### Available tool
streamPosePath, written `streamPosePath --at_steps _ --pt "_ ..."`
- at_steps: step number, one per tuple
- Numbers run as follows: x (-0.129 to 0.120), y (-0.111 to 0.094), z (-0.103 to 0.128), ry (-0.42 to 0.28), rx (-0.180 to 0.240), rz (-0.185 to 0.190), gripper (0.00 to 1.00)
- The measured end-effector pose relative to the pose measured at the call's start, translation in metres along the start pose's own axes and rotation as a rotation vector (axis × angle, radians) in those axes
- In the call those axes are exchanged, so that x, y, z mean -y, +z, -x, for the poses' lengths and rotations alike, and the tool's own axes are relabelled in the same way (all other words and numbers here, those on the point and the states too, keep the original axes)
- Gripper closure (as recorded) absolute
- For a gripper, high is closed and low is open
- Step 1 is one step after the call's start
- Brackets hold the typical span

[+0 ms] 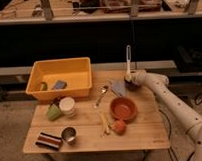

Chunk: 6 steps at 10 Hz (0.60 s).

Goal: Wipe purple bowl with brush

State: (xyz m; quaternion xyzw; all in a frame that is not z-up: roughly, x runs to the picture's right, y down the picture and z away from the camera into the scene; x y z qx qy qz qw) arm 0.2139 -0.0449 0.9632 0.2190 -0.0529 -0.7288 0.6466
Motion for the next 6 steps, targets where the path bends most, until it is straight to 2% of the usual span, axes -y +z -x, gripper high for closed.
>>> streamPosePath --at_steps 2,3,6 --pt "0.001 -0.025 0.008 0.004 0.008 -0.007 0.83" --pt "-0.005 -0.033 0.009 0.017 0.014 0.004 0.83" --pt "-0.036 -0.050 0.011 0.048 0.021 0.076 0.83"
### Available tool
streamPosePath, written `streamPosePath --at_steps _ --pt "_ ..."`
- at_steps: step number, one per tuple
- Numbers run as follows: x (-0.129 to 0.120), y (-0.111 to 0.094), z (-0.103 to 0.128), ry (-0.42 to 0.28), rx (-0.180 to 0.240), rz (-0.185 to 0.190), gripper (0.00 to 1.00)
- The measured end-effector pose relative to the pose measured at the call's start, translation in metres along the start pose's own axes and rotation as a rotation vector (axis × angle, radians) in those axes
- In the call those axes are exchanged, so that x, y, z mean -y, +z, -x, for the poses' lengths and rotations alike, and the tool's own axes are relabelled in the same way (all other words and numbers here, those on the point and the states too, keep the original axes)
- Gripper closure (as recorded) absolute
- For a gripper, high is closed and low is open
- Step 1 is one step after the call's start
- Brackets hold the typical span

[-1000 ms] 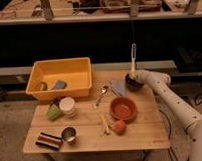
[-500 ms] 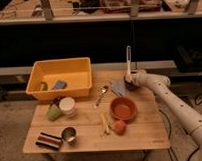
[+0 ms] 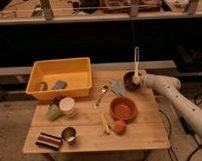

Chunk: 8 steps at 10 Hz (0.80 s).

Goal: Wipe purple bowl with brush

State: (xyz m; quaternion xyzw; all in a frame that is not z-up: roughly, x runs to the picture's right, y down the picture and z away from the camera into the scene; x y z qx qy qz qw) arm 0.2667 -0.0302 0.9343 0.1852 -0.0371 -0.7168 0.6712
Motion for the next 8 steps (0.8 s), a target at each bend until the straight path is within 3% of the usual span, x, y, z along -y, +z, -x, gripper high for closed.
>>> streamPosePath --at_steps 3,8 --pt "-0.017 0.015 -0.009 0.013 -0.006 0.044 0.83" --pt "-0.018 0.050 -0.020 0.027 -0.012 0.041 0.83"
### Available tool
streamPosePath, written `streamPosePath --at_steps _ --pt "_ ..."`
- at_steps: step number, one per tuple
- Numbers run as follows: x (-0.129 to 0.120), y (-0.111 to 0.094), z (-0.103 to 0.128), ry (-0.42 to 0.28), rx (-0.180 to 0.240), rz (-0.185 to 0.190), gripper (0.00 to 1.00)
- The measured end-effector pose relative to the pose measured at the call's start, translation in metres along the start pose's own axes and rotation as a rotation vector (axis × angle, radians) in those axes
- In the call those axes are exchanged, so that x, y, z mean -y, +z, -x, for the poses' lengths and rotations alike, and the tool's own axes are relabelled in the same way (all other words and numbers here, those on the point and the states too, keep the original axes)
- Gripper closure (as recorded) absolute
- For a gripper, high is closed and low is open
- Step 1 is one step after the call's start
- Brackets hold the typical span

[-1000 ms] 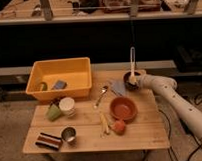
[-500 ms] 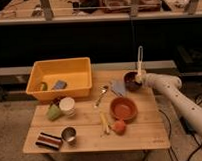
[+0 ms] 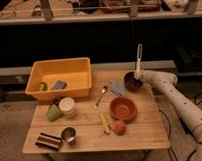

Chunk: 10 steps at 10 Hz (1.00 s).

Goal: Wipe purple bowl with brush

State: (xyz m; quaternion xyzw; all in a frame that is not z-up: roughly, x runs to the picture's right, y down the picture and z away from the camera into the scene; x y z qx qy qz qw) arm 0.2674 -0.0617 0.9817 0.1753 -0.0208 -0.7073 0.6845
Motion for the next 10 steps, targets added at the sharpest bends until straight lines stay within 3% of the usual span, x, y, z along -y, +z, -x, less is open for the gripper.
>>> streamPosePath --at_steps 1,4,7,8,10 --pt "0.014 0.011 -0.002 -0.012 0.002 -0.012 0.83" --pt "0.032 0.017 0.002 -0.031 0.018 -0.059 0.83" --pt "0.046 -0.002 0.013 -0.058 0.038 -0.122 0.83" --pt "0.046 -0.019 0.018 -0.079 0.041 -0.130 0.83" --pt "0.045 -0.026 0.021 -0.085 0.041 -0.132 0.83"
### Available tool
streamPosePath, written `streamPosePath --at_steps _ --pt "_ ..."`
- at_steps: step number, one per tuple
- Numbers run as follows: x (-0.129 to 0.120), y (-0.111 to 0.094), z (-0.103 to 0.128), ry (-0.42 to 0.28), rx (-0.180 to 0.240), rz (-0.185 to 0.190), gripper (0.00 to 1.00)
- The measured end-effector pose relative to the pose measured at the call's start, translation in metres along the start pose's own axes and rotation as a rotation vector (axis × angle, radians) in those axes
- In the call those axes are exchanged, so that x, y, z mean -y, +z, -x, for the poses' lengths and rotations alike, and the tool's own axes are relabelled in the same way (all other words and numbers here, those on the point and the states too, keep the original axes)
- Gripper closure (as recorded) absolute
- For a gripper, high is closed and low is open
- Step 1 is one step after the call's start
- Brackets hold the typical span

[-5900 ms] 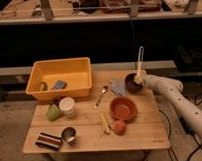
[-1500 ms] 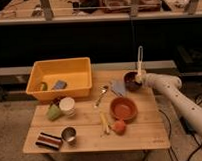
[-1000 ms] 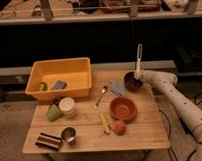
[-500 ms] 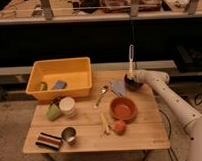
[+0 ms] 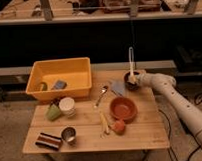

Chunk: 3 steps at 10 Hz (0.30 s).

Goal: Wipe purple bowl with brush

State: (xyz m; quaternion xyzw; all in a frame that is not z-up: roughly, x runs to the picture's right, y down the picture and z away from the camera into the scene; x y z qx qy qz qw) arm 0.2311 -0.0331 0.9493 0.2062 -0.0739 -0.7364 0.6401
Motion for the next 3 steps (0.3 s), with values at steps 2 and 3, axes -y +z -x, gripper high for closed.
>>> streamPosePath --at_steps 2,3 --pt "0.0025 0.0019 -0.0008 -0.002 0.000 -0.003 0.83" --pt "0.0021 0.0016 -0.0008 -0.002 0.000 -0.003 0.83"
